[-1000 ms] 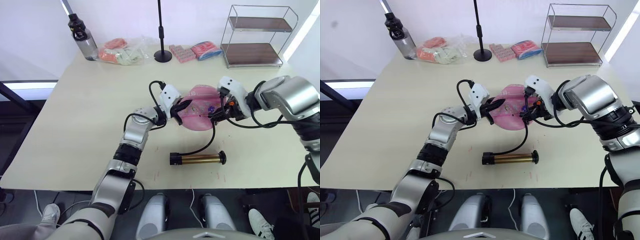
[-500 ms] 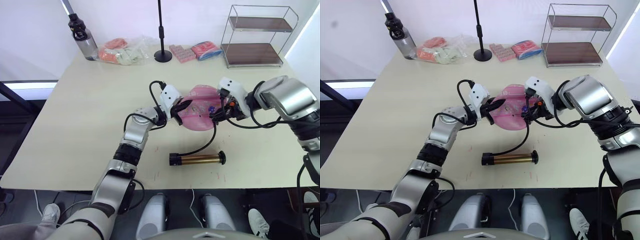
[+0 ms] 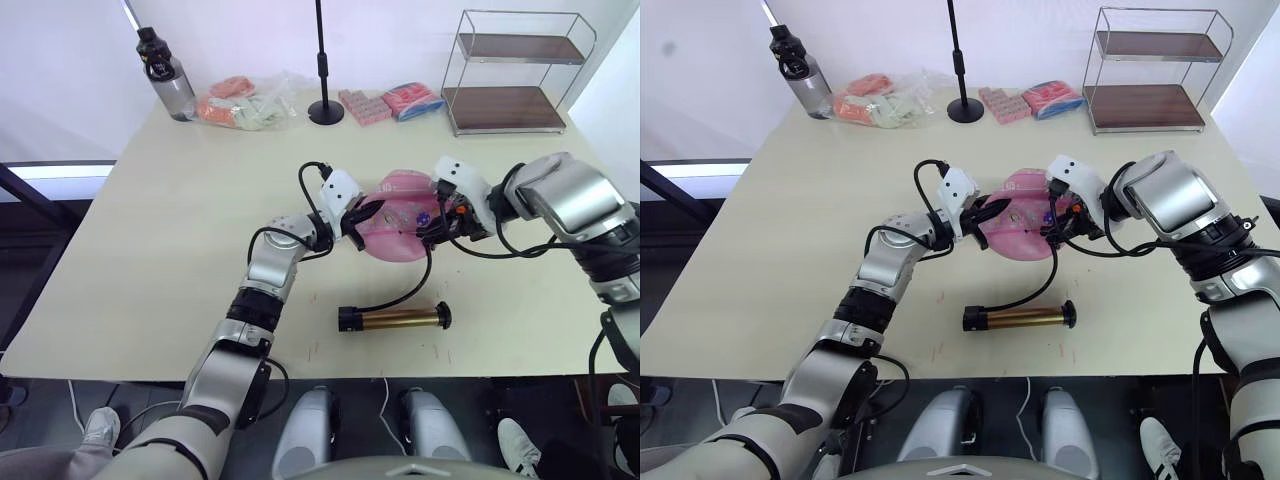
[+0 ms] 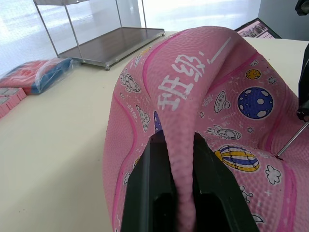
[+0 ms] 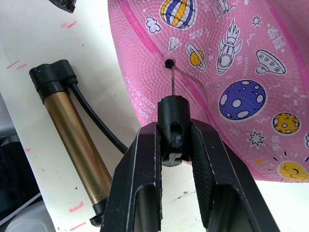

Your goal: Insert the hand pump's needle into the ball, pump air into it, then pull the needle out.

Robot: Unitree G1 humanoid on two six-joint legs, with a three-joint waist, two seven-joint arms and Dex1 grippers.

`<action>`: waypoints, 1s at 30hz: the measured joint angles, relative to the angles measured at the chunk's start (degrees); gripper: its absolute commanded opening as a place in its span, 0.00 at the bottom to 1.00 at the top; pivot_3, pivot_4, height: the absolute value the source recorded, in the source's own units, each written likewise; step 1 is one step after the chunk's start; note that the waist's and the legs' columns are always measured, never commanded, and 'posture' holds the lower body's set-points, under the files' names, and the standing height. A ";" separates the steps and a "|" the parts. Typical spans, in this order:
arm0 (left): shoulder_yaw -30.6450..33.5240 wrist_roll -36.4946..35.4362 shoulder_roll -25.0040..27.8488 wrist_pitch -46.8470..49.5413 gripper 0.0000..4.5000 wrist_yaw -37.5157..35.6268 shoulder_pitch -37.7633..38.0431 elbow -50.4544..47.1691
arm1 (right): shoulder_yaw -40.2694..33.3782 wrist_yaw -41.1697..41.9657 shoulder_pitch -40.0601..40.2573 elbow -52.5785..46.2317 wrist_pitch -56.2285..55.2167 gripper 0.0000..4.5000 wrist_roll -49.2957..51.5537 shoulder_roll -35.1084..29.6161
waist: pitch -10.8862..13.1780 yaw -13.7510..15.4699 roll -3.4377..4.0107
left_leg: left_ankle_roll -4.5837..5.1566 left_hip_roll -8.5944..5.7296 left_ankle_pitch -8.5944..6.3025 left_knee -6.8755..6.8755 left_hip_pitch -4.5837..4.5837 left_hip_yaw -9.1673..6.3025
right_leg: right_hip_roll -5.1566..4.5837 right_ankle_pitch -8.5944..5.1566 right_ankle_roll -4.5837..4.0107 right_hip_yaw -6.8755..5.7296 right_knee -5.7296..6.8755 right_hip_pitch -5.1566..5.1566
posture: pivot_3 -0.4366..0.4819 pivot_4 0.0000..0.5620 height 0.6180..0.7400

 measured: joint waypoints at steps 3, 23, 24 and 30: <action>0.00 0.00 0.01 0.02 0.01 0.00 0.04 -0.03 | 0.00 0.11 0.10 0.00 -0.24 0.07 -0.40 0.02 | 0.00 -0.01 0.00 | 0.00 0.00 0.00 0.00 0.00 0.00 | 0.00 0.01 -0.01 0.00 0.00 0.00 | 0.48 0.27 1.00; -0.01 -0.02 0.00 0.02 0.01 0.04 0.38 -0.30 | 1.65 2.29 -0.46 -0.09 -1.20 0.07 -4.44 1.46 | -0.01 -0.17 0.01 | -0.01 0.00 0.00 0.00 0.06 -0.01 | 0.01 0.04 -0.06 -0.01 0.01 0.03 | 0.48 0.27 1.00; -0.01 -0.02 -0.01 0.02 0.01 0.04 0.39 -0.30 | 2.15 2.43 -0.90 -0.06 -0.90 0.07 -4.80 1.74 | -0.01 -0.19 0.02 | -0.01 0.00 0.00 0.00 0.06 -0.01 | 0.01 0.04 -0.06 -0.01 0.02 0.03 | 0.48 0.27 1.00; 0.09 -0.16 -0.23 0.48 0.01 0.22 1.12 -1.41 | 4.30 2.90 -3.02 0.78 0.28 0.07 -6.48 3.34 | -0.01 -0.30 0.02 | -0.01 0.01 0.01 0.00 0.07 -0.01 | 0.02 0.05 -0.06 -0.01 0.02 0.02 | 0.48 0.27 1.00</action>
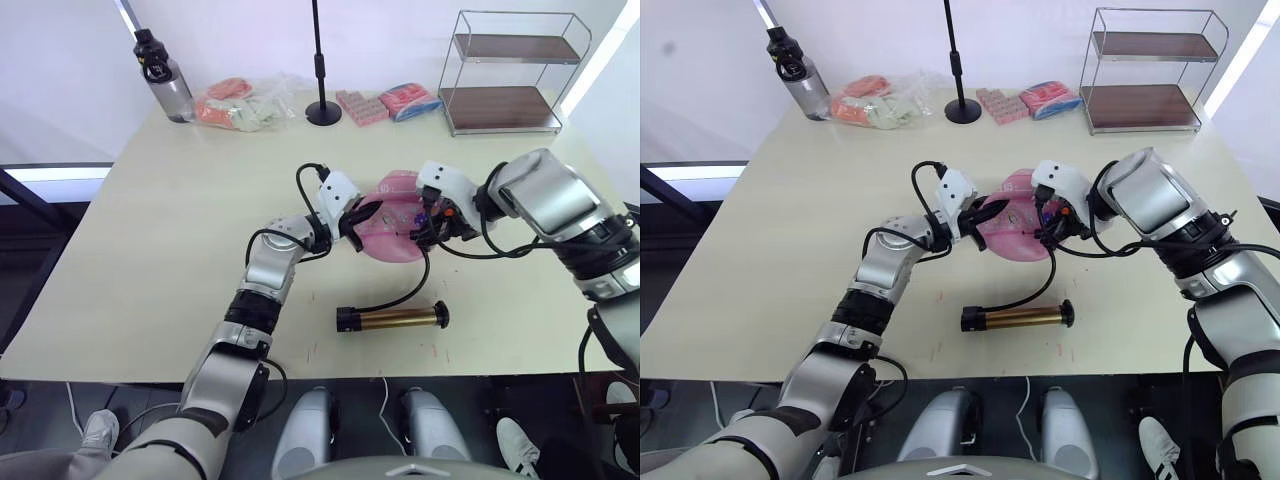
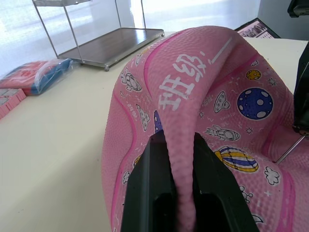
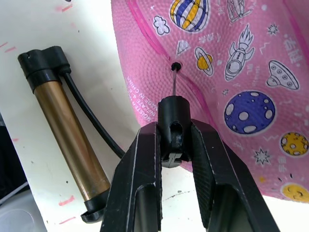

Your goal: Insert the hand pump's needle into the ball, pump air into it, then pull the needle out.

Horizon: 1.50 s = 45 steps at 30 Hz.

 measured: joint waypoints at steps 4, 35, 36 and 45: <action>1.07 -0.72 -1.06 1.81 0.01 0.80 0.58 -0.87 | 1.56 0.44 -1.81 1.59 0.81 0.07 -1.28 1.62 | 0.00 -0.02 0.01 | -0.01 0.00 0.00 0.00 0.01 0.00 | 0.00 0.00 0.00 -0.01 0.02 0.00 | 0.48 0.27 1.00; 2.36 -1.01 -1.61 4.00 0.01 2.24 2.33 -3.05 | 3.87 -0.72 -3.67 7.88 -3.36 0.07 -9.38 9.39 | -0.31 -0.47 0.05 | -0.22 0.00 0.13 -0.02 0.15 -0.11 | 0.13 0.10 -0.16 -0.06 0.10 0.05 | 0.48 0.27 1.00; 2.39 -0.99 -1.63 4.03 0.01 2.26 2.34 -3.04 | 3.96 -0.72 -3.53 7.88 -4.09 0.07 -9.76 9.42 | -0.34 -0.49 0.04 | -0.22 0.00 0.13 -0.02 0.17 -0.12 | 0.13 0.10 -0.17 -0.06 0.10 0.07 | 0.48 0.27 1.00; 3.15 -0.36 -1.63 4.34 0.01 2.32 2.83 -2.99 | 4.73 -0.53 -0.15 6.37 -16.27 0.07 -15.42 9.37 | -0.88 -1.34 -0.01 | -0.28 -0.01 0.18 -0.02 0.26 -0.17 | 0.16 0.14 -0.21 -0.10 0.13 0.17 | 0.48 0.27 1.00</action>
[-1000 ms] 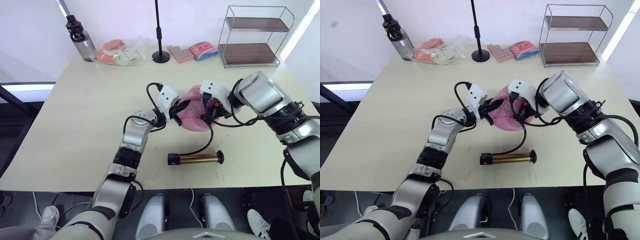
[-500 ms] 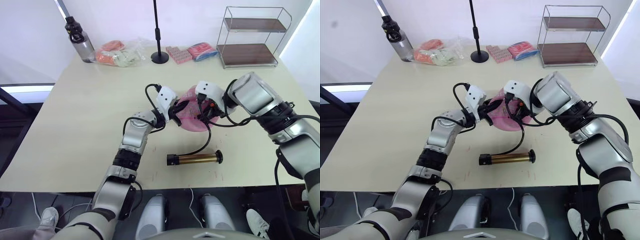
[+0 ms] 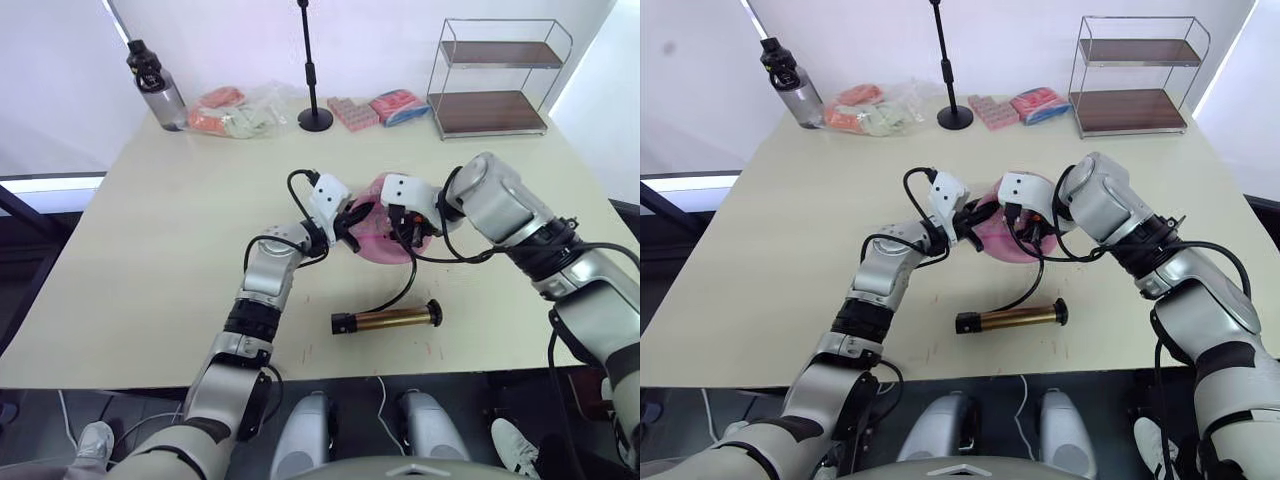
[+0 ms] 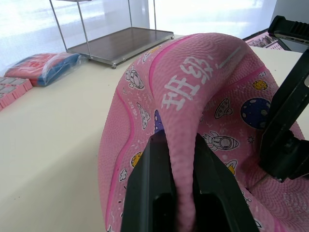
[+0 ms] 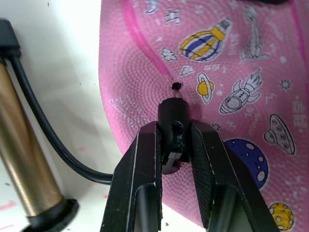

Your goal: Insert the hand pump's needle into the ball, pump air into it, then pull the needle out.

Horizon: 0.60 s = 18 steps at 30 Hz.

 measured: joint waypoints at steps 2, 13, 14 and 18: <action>0.04 0.04 0.00 0.01 0.01 0.01 0.11 0.00 | -0.01 -0.01 0.43 0.07 -1.71 0.07 -1.13 0.04 | -0.12 -0.05 0.00 | -0.01 0.00 0.00 0.00 0.01 -0.02 | 0.02 0.00 -0.01 -0.01 0.00 0.02 | 0.48 0.27 1.00; 0.06 0.42 -0.11 0.13 0.01 0.47 0.46 0.10 | -5.61 -0.38 0.76 4.42 8.58 0.07 -1.74 5.57 | -0.68 -0.23 -0.01 | -0.05 0.08 0.03 -0.11 0.09 -0.15 | 0.07 0.03 -0.09 -0.03 -0.02 0.04 | 0.48 0.27 1.00; 0.05 0.43 -0.12 0.13 0.01 0.47 0.47 0.10 | -5.93 -0.54 0.75 4.54 9.57 0.07 -1.72 5.88 | -0.70 -0.24 -0.01 | -0.10 0.08 0.06 -0.19 0.13 -0.16 | 0.07 0.03 -0.10 -0.03 -0.03 0.04 | 0.48 0.27 1.00; 0.06 0.54 -0.11 0.12 0.01 0.47 0.49 0.13 | -7.69 -1.09 0.43 5.54 13.57 0.07 -1.19 7.34 | -0.74 -0.20 -0.02 | -0.20 0.08 0.11 -0.41 0.32 -0.20 | 0.05 0.10 -0.25 -0.19 -0.04 0.07 | 0.48 0.27 1.00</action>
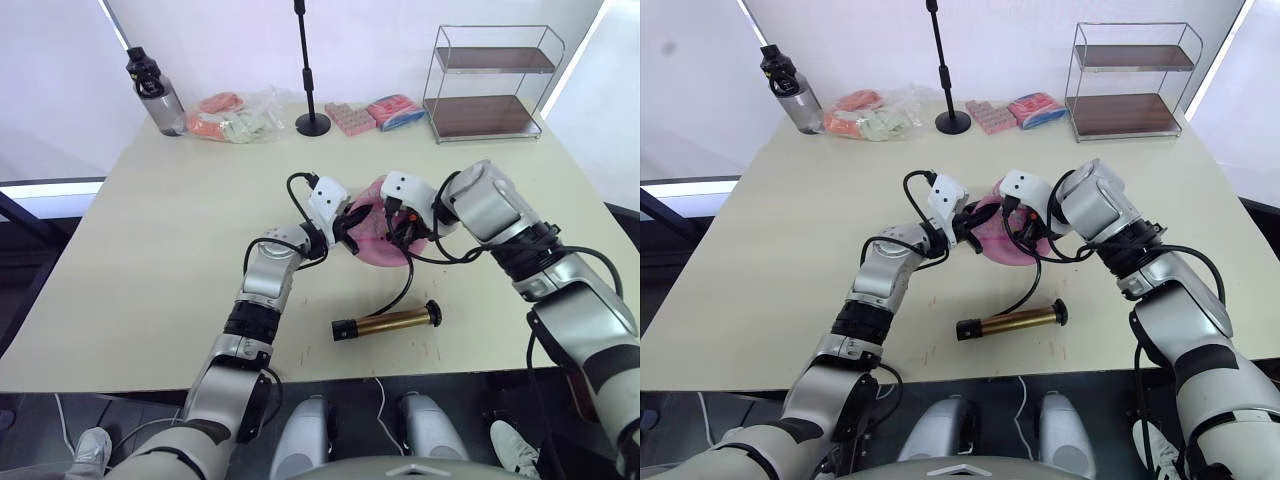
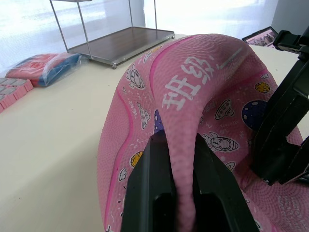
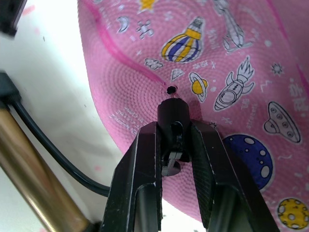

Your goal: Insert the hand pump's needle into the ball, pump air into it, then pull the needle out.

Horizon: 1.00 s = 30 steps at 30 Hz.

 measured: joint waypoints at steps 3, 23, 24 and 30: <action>0.00 0.04 -0.01 0.00 0.01 -0.01 0.01 0.02 | -0.11 0.02 0.06 -0.36 1.52 0.07 0.61 0.06 | 0.00 0.01 0.00 | 0.00 0.00 0.00 -0.11 0.19 0.00 | -0.16 0.07 -0.12 -0.43 -0.02 0.07 | 0.48 0.27 1.00; -0.20 0.41 -1.04 -1.74 0.00 -0.69 0.09 1.04 | -1.39 1.09 4.87 -6.22 -4.52 0.43 4.26 -5.50 | 0.08 0.43 0.10 | -0.01 -0.01 -0.01 -0.26 0.26 -0.28 | -0.38 0.05 -0.18 -0.88 -0.30 0.25 | 0.48 0.27 1.00; -0.24 0.41 -1.16 -1.80 0.00 -0.69 0.08 1.04 | -1.28 1.13 5.09 -6.22 -4.62 0.55 4.41 -5.48 | 0.12 0.62 0.16 | -0.01 -0.04 -0.01 -0.26 0.16 -0.31 | -0.47 0.05 -0.18 -1.00 -0.30 0.22 | 0.48 0.27 1.00; -0.13 0.44 -1.23 -2.13 0.00 -0.52 -0.33 1.21 | -0.95 1.93 5.33 -7.88 -4.96 0.84 5.84 -6.59 | 0.16 1.47 0.26 | -0.07 -0.09 0.04 -0.18 -0.45 -0.44 | -0.54 0.06 -0.19 -1.25 -0.30 -0.30 | 0.48 0.27 1.00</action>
